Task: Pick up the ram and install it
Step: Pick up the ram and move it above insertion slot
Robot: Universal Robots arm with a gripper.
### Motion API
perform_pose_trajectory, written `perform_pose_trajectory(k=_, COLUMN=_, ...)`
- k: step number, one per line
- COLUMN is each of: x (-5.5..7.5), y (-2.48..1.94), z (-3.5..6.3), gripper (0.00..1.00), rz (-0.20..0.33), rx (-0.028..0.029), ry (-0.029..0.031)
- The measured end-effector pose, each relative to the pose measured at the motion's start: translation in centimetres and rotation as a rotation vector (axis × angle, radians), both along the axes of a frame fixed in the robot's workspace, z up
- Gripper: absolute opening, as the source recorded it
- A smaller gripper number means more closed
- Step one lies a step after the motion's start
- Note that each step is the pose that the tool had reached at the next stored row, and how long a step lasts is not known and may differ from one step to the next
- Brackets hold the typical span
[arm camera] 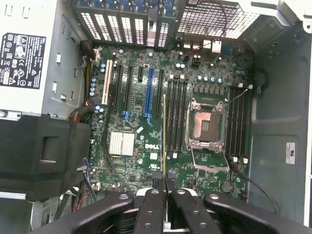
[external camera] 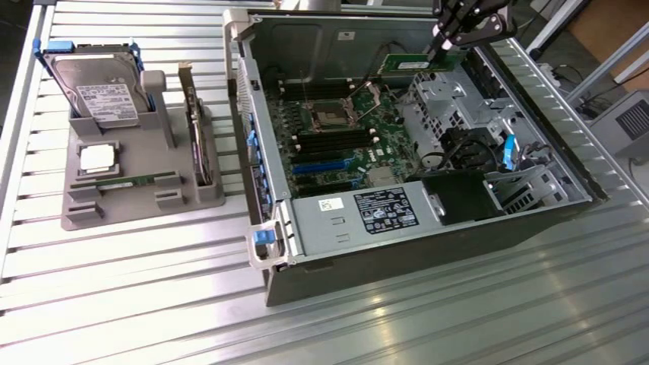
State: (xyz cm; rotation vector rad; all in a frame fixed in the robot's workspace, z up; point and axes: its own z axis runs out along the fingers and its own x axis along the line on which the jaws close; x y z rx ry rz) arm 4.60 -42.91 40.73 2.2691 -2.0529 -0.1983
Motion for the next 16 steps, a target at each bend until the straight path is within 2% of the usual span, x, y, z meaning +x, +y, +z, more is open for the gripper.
perform_pose_trajectory(k=1, x=0.0, y=0.01, z=-0.03, gripper=0.12, rz=-0.002, rx=-0.0002, ry=-0.0149)
perform_pose_trajectory(k=2, x=0.0, y=0.03, z=-0.05, gripper=0.12, rz=-0.004, rx=-0.0001, ry=-0.0248)
perform_pose_trajectory(k=3, x=0.0, y=0.03, z=-0.09, gripper=0.12, rz=-0.007, rx=0.0, ry=-0.039)
perform_pose_trajectory(k=4, x=0.0, y=0.04, z=-0.09, gripper=0.12, rz=-0.007, rx=0.0, ry=-0.0421)
perform_pose_trajectory(k=6, x=0.0, y=0.04, z=-0.09, gripper=0.12, rz=-0.008, rx=-0.0001, ry=-0.0422)
perform_pose_trajectory(k=8, x=0.0, y=0.05, z=-0.14, gripper=0.12, rz=-0.037, rx=-0.0007, ry=-0.0422)
perform_pose_trajectory(k=11, x=0.0, y=0.04, z=-0.23, gripper=0.12, rz=-0.113, rx=-0.0025, ry=-0.0421)
perform_pose_trajectory(k=16, x=-0.07, y=0.01, z=-0.3, gripper=0.12, rz=-0.114, rx=-0.0022, ry=-0.0422)
